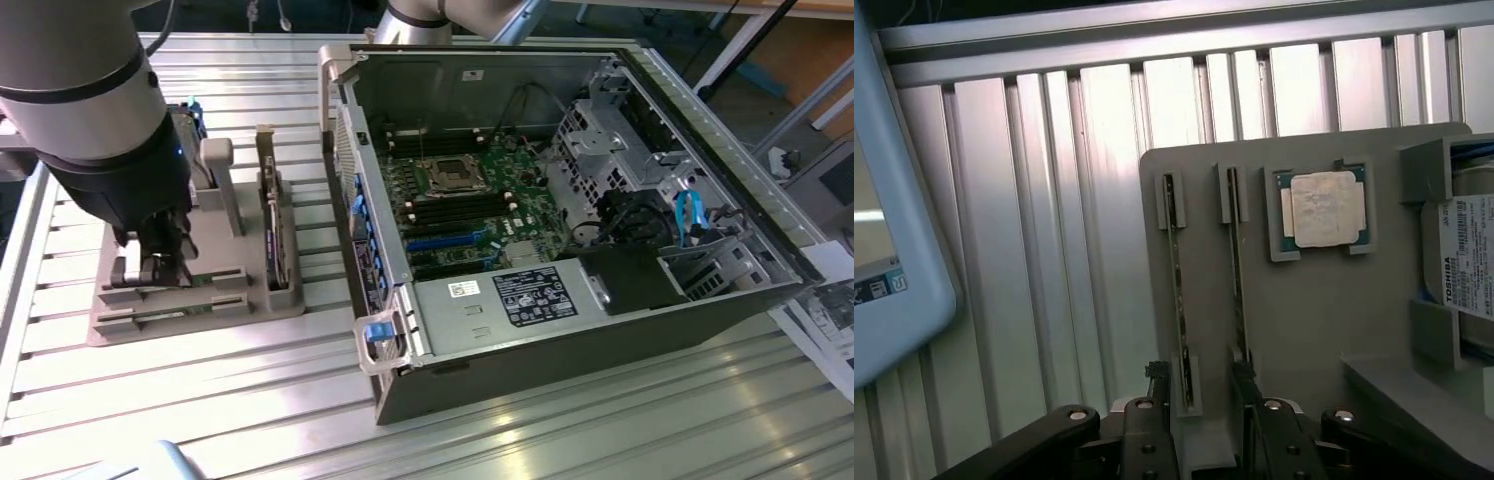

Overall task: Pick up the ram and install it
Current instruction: 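Pick up the ram and move it above insertion slot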

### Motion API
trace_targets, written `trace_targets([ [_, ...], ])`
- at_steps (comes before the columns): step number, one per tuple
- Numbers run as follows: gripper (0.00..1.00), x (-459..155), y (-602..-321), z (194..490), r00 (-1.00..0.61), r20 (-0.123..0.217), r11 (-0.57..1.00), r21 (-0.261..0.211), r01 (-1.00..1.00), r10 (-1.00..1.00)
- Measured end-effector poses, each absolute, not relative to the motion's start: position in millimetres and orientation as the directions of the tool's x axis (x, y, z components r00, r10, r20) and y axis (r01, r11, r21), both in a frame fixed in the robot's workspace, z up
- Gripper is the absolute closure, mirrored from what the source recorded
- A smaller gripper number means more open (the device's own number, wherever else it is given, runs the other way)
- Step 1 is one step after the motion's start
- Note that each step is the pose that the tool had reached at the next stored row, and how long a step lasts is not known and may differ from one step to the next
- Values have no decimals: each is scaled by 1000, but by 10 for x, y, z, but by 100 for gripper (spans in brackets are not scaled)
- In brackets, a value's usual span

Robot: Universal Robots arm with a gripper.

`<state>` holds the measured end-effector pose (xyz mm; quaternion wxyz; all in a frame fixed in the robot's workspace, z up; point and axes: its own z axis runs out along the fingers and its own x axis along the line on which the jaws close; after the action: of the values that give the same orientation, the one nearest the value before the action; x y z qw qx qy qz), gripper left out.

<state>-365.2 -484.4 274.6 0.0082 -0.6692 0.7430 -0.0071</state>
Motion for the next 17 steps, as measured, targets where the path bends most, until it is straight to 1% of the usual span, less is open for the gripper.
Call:
trace_targets([
  [12,64,-3676,-4867,2448,-104,-2,104,-19,-994,-995],
  [17,64,-3704,-5010,2258,-103,-2,103,-17,-995,-995],
])
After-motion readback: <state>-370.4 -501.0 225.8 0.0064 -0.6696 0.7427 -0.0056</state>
